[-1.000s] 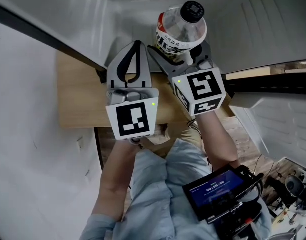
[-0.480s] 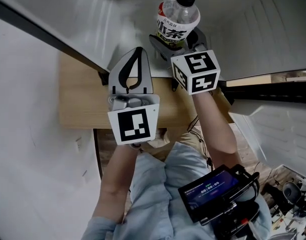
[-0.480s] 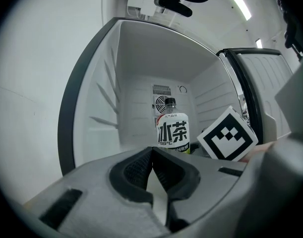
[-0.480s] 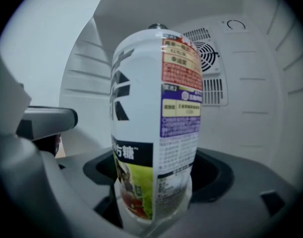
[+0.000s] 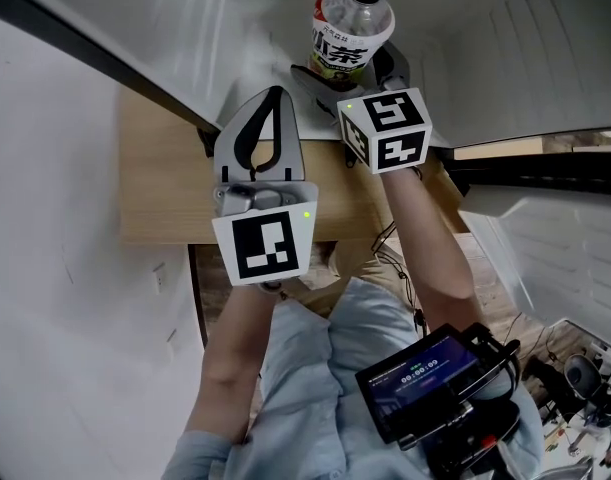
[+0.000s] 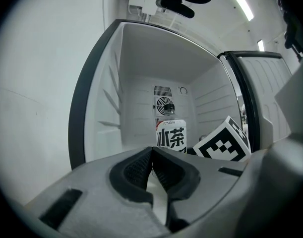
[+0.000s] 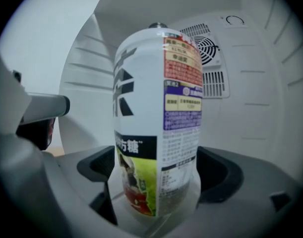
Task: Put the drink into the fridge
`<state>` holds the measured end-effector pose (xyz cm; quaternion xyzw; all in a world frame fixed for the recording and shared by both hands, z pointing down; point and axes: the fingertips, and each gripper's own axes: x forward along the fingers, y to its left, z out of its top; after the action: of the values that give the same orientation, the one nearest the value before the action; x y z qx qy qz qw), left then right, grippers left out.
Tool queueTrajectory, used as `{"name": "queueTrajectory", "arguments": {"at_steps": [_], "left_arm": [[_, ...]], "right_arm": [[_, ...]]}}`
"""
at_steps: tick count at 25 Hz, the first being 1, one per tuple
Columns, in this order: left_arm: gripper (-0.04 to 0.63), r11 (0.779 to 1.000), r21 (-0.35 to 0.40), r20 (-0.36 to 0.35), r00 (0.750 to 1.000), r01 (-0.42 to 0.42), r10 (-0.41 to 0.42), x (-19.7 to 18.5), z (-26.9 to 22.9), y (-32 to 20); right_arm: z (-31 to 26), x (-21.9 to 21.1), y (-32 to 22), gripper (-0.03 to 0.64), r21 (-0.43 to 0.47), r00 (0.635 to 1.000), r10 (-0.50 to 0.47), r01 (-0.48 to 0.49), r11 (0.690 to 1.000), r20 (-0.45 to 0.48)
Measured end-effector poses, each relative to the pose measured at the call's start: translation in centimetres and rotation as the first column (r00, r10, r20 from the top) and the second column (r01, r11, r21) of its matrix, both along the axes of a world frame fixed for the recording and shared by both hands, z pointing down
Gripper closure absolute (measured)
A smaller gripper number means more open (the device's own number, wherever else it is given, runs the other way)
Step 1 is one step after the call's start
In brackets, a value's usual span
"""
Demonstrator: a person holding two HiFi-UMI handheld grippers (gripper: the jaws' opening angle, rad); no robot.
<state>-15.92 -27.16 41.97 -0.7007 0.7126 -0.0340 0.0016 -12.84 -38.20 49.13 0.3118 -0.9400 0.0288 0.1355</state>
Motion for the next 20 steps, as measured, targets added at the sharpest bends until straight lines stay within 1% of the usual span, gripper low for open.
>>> {"name": "queueTrajectory", "arguments": {"at_steps": [5, 9, 12, 17, 20], "left_arm": [[0.586, 1.0, -0.016, -0.007, 1.0, -0.017, 0.017, 0.0, -0.6, 0.8], [0.586, 0.999, -0.033, -0.011, 0.999, -0.041, 0.041, 0.5, -0.5, 1.5], [0.586, 0.997, -0.051, -0.01, 0.998, -0.056, 0.055, 1.3, -0.5, 2.3], [0.586, 0.995, -0.057, -0.03, 0.996, -0.087, 0.085, 3.9, 2.1, 2.8], [0.586, 0.992, -0.064, -0.04, 0.994, -0.106, 0.103, 4.1, 2.6, 2.7]], "right_arm": [[-0.5, 1.4, 1.2, 0.098, -0.009, 0.999, 0.036, -0.036, 0.999, -0.008], [-0.8, 2.7, 3.2, 0.107, -0.009, 0.998, 0.057, -0.057, 0.998, -0.011], [-1.2, 4.0, 4.9, 0.141, -0.014, 0.998, 0.07, -0.07, 0.997, -0.007], [0.8, 7.2, 7.6, 0.245, -0.011, 0.996, 0.086, -0.086, 0.996, -0.004], [1.1, 7.2, 9.1, 0.257, -0.051, 0.997, 0.067, -0.065, 0.997, 0.027]]}}
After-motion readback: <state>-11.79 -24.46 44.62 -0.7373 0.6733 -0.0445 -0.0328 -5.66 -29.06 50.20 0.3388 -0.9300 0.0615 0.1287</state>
